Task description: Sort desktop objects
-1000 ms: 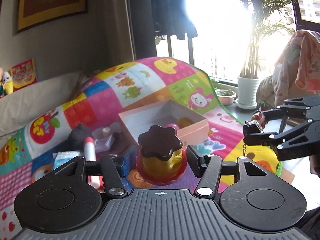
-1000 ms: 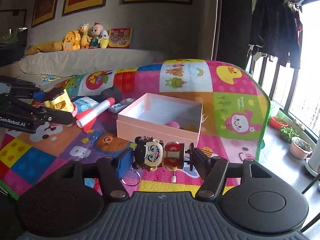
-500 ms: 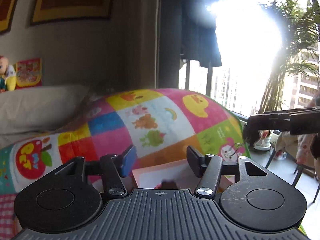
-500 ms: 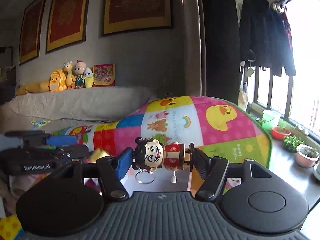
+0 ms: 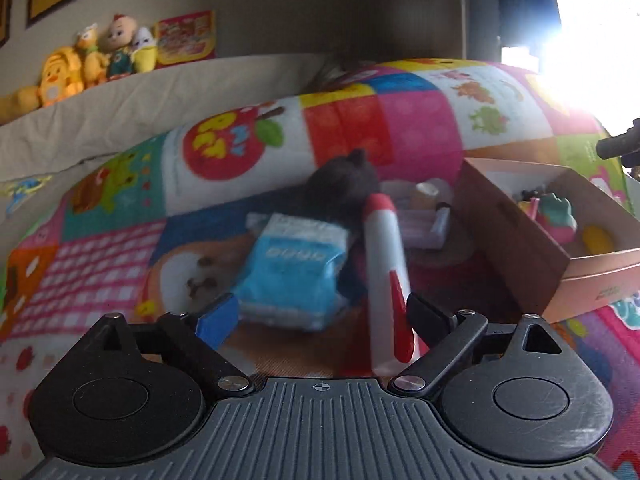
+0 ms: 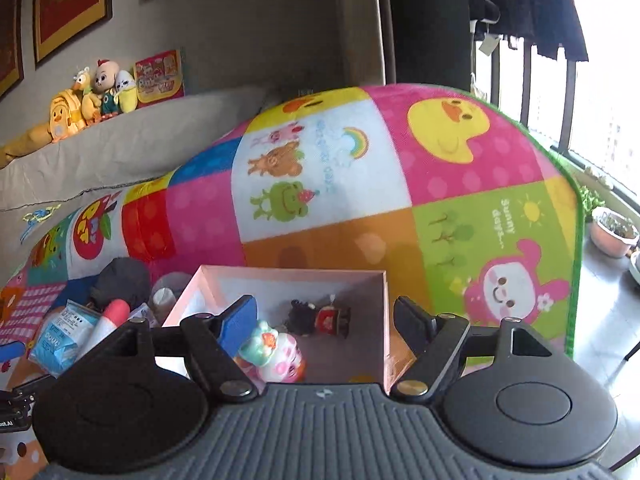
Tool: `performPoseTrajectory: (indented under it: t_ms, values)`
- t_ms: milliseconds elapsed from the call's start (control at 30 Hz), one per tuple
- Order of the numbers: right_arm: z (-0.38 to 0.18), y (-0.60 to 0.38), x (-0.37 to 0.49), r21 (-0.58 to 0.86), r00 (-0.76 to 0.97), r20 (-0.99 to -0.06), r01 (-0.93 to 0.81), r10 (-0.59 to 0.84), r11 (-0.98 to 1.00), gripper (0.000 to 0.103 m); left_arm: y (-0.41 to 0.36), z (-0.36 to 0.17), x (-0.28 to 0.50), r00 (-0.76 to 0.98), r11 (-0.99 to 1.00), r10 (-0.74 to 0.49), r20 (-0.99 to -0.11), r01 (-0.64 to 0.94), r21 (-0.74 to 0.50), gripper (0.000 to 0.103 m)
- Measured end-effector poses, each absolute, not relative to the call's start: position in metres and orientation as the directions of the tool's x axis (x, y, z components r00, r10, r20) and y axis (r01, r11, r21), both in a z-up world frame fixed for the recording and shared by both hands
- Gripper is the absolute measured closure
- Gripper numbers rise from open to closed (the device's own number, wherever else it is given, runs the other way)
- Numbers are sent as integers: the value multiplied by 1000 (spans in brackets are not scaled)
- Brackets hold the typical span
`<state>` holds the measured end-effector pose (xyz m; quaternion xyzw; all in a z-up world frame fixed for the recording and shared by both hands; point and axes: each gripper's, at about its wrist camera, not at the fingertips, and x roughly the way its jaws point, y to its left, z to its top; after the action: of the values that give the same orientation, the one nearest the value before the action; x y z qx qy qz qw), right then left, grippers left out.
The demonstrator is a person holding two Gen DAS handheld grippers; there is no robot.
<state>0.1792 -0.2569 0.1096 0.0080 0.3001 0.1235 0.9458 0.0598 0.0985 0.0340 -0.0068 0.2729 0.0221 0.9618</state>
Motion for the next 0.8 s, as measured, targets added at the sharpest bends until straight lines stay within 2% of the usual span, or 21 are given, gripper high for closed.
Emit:
performPoseTrajectory:
  t_ms: [200,233,267,333,400,500,667,733,800]
  values:
    - [111,-185,160,30,761,-577,-342,296,939,29,116,33,37,869,991,65,-490,-113,-69,6]
    - [111,-174,158,35,748,-581,-371,321,928,36,115,33,35,871,992,48,-489,-98,-78,6]
    - [111,-160,157,37,728,-590,-406,348,913,48,115,32,32,874,993,29,-485,-82,-88,6]
    - [106,-127,159,21,684,-620,-474,384,880,61,111,31,28,882,992,3,-472,-61,-108,6]
    - [103,-101,166,13,654,-641,-513,401,858,64,110,28,23,889,991,-13,-457,-49,-125,6]
    - [97,-65,193,-56,667,-661,-500,343,864,64,112,23,19,897,989,-24,-441,-43,-142,6]
    - [62,-26,248,-204,680,-721,-395,135,896,64,124,20,17,902,974,-41,-429,-60,-219,5]
    - [47,-20,263,-220,646,-760,-362,73,906,64,124,20,17,902,973,-52,-429,-51,-225,5]
    - [36,-20,270,-223,620,-783,-357,52,907,72,126,19,17,902,970,-57,-427,-50,-237,5]
